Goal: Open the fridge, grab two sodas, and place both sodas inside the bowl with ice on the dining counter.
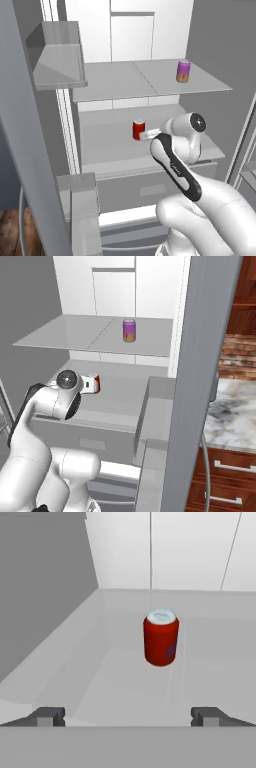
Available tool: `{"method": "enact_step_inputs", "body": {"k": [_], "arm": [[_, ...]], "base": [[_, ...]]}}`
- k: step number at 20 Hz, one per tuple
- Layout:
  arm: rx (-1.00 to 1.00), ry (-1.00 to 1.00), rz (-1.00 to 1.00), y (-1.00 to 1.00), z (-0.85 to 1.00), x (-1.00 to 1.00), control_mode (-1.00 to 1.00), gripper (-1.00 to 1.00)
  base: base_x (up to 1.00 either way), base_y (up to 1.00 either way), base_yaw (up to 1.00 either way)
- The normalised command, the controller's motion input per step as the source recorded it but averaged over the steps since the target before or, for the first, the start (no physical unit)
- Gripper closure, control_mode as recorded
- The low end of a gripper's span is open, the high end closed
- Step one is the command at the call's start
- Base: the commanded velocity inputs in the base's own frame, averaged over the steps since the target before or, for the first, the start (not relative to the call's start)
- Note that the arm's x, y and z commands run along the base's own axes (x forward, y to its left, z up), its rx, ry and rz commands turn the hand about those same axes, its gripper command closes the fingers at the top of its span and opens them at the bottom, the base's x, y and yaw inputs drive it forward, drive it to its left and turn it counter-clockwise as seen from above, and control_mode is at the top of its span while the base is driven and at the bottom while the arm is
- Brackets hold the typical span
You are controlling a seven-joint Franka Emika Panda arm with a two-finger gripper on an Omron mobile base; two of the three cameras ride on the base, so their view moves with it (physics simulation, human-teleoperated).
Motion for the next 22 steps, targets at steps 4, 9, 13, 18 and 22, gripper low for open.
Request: {"method": "enact_step_inputs", "body": {"k": [4, 9, 13, 18, 22], "arm": [[0.0, -0.03, 0.0, 0.0, 0.0, 0.28, -1.0, -1.0], [0.0, -0.02, 0.0, -0.07, -0.01, 0.31, -1.0, -1.0], [0.0, 0.0, 0.0, -0.09, 0.0, 0.24, -1.0, -1.0], [0.0, 0.0, 0.0, -0.14, 0.0, 0.31, -1.0, -1.0], [0.0, 0.0, 0.0, 0.0, 0.0, 0.37, -1.0, -1.0]], "base": [[0.0, 0.0, 0.0], [0.0, 0.0, 0.0], [0.0, 0.0, 0.0], [0.0, 0.0, 0.0], [0.0, 0.0, 0.0]]}}
